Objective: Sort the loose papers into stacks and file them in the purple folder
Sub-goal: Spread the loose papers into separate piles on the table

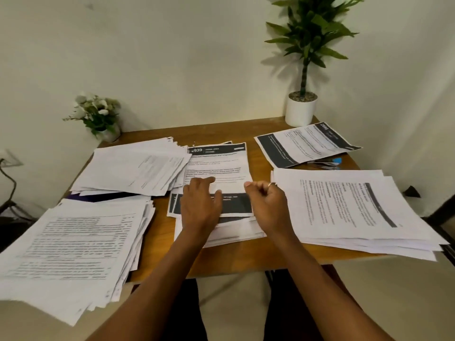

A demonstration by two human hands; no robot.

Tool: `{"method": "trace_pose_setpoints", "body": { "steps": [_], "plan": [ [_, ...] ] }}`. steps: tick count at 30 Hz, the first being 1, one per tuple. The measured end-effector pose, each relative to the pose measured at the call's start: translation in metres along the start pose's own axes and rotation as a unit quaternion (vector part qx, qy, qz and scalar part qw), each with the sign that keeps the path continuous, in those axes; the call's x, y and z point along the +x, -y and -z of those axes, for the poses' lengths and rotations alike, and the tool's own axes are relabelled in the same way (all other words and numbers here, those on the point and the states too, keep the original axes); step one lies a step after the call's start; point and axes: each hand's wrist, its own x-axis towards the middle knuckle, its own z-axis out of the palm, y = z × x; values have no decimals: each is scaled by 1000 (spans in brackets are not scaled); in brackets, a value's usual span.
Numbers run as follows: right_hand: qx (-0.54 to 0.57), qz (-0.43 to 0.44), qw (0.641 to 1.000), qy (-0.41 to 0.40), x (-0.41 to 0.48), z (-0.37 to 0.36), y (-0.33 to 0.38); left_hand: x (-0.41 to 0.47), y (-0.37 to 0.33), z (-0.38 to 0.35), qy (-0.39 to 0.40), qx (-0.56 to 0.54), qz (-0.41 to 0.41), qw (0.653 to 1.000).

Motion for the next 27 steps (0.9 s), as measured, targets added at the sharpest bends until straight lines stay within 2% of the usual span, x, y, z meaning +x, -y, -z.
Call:
{"method": "trace_pose_setpoints", "body": {
  "steps": [4, 7, 10, 13, 17, 21, 27],
  "plan": [
    [-59, 22, 998, 3, 34, -30, -1, -12, 41, -5, -14, 63, 46, 997],
    [-139, -23, 990, 23, 60, -44, -5, -14, 49, -11, -20, 57, 95, 994],
    [-175, -52, 982, 51, 73, -53, -8, -12, 48, -12, -26, 64, 107, 992],
    [-148, -46, 987, 31, 81, -55, -6, -13, 49, -11, -56, 40, 117, 991],
    [-69, -81, 994, 27, 87, -54, -6, -11, 51, -8, -74, -9, 150, 986],
    [-85, -121, 988, 42, 88, -50, -10, -13, 51, -3, -96, -75, 165, 979],
    [4, -195, 977, 88, 85, -35, 8, -17, 50, 4, -120, -136, 174, 968]
  ]
}}
